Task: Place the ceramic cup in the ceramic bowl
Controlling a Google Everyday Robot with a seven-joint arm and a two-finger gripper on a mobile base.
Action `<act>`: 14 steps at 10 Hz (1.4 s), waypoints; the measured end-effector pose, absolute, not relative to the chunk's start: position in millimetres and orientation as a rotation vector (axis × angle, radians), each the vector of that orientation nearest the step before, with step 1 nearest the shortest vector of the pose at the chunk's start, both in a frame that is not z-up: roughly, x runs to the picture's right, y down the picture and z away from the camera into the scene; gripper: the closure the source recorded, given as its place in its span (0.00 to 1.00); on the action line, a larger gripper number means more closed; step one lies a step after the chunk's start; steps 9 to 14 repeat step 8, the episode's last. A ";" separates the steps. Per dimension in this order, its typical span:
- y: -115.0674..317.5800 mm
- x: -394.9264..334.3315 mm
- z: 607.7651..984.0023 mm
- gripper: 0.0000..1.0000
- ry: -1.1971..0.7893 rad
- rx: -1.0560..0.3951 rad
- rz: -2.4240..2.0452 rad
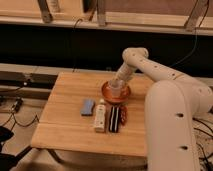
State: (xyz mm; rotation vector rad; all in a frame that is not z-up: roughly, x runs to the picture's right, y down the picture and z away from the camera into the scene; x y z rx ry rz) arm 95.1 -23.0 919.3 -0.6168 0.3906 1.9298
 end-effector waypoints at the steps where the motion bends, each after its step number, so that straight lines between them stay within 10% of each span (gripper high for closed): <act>1: -24.9 95.1 918.6 0.20 0.388 -0.611 1.927; 14: -102.7 125.4 859.8 0.20 0.246 -0.384 1.950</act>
